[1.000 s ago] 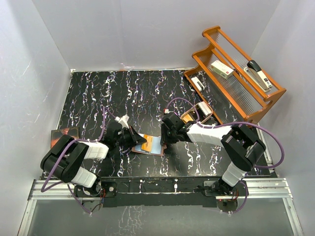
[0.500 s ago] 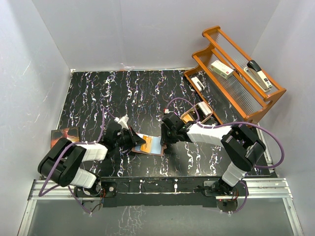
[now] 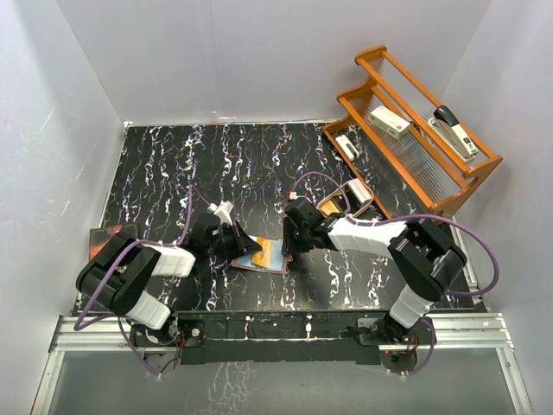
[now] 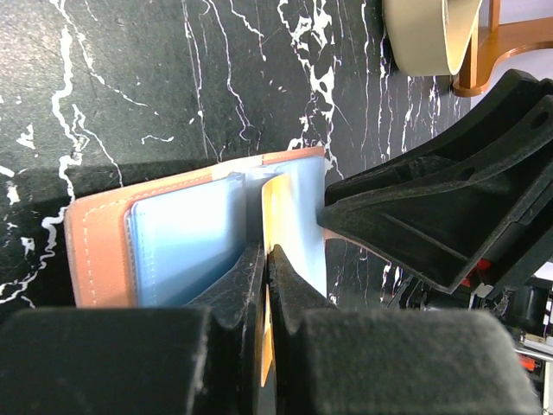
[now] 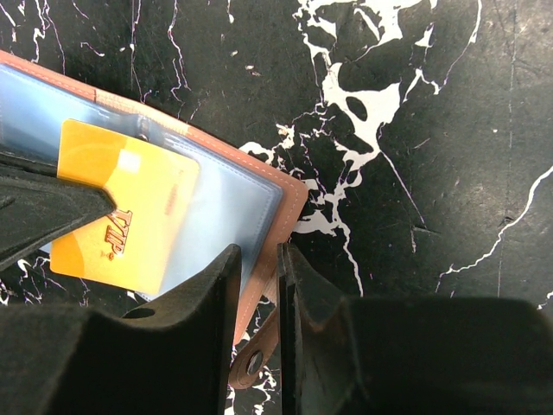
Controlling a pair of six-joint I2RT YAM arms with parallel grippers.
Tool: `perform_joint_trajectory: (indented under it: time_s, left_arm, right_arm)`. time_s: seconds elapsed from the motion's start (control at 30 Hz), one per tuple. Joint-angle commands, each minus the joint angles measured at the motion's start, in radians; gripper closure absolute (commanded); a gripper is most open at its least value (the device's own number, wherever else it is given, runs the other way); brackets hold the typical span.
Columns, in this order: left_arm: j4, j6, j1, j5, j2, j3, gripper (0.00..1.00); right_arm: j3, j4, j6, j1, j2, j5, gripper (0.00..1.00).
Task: Put the credit cards into the card holder
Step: Insert the credit card into the card holder.
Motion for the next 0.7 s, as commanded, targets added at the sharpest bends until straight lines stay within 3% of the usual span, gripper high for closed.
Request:
perform_joint_trajectory:
  time_s: [0.0, 0.27, 0.5, 0.67]
  left_arm:
    - [-0.019, 0.026, -0.025, -0.05, 0.005, 0.003, 1.0]
    - [-0.025, -0.013, -0.048, -0.099, -0.018, -0.014, 1.0]
    - [-0.206, 0.02, -0.048, -0.162, -0.124, 0.016, 0.59]
    - [-0.27, 0.048, -0.048, -0.181, -0.169, 0.035, 0.58]
  right_arm:
    - [-0.02, 0.027, 0.014, 0.006, 0.01, 0.02, 0.79]
    - [-0.013, -0.002, 0.028, 0.007, -0.025, 0.044, 0.79]
    - [-0.006, -0.035, 0.031, 0.006, -0.053, 0.049, 0.78]
    - [-0.013, -0.039, 0.034, 0.006, -0.066, 0.048, 0.78]
